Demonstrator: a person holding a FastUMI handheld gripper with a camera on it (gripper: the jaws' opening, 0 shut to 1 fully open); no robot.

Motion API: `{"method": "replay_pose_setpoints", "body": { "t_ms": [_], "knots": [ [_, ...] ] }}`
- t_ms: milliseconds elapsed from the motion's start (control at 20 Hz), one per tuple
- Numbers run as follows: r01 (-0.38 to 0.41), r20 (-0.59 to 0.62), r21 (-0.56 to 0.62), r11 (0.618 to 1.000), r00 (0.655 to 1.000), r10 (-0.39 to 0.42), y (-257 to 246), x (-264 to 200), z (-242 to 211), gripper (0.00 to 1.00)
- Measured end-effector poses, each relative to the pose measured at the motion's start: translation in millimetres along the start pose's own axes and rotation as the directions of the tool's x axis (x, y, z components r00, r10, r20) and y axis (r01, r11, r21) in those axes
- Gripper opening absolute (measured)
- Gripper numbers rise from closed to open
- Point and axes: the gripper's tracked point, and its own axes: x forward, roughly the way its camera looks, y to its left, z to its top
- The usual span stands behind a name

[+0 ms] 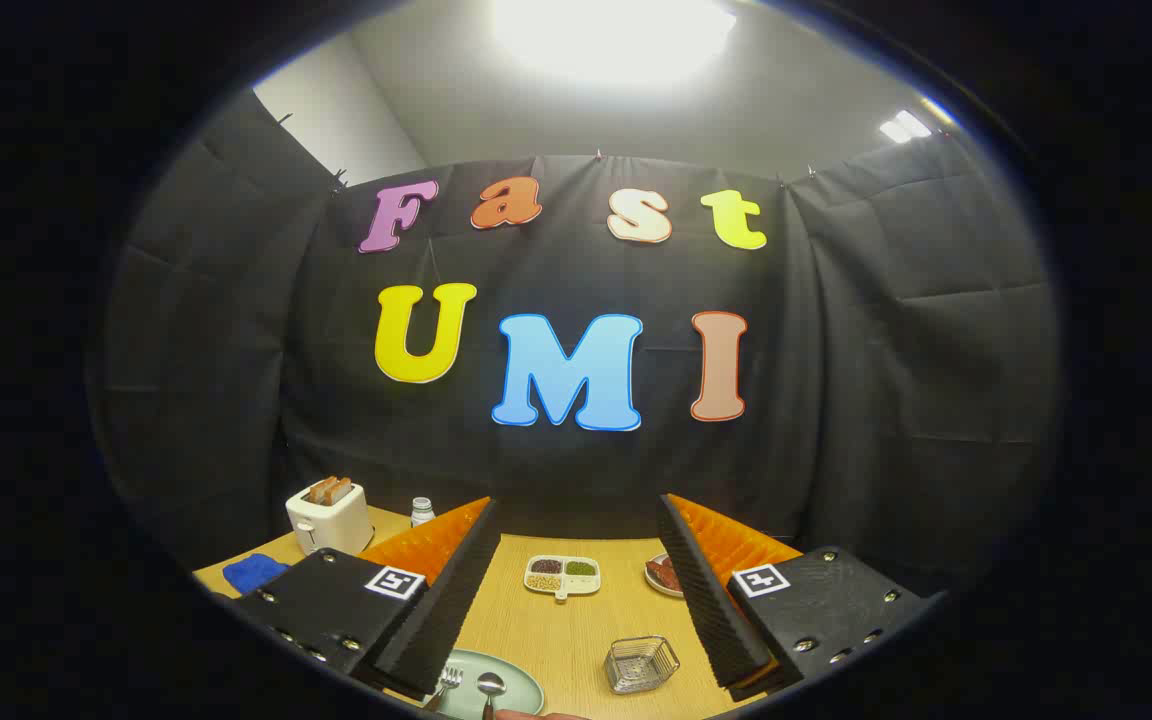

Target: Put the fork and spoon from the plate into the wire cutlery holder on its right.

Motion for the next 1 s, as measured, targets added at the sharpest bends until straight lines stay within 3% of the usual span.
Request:
{"method": "replay_pose_setpoints", "body": {
  "t_ms": [400,1000],
  "knots": [
    [-0.008,0.001,0.006,1.0,1.0,0.008,6,1,-5,0.96],
    [-0.043,-0.094,0.003,0.999,0.995,0.043,15,2,-39,0.96]
  ]
}}
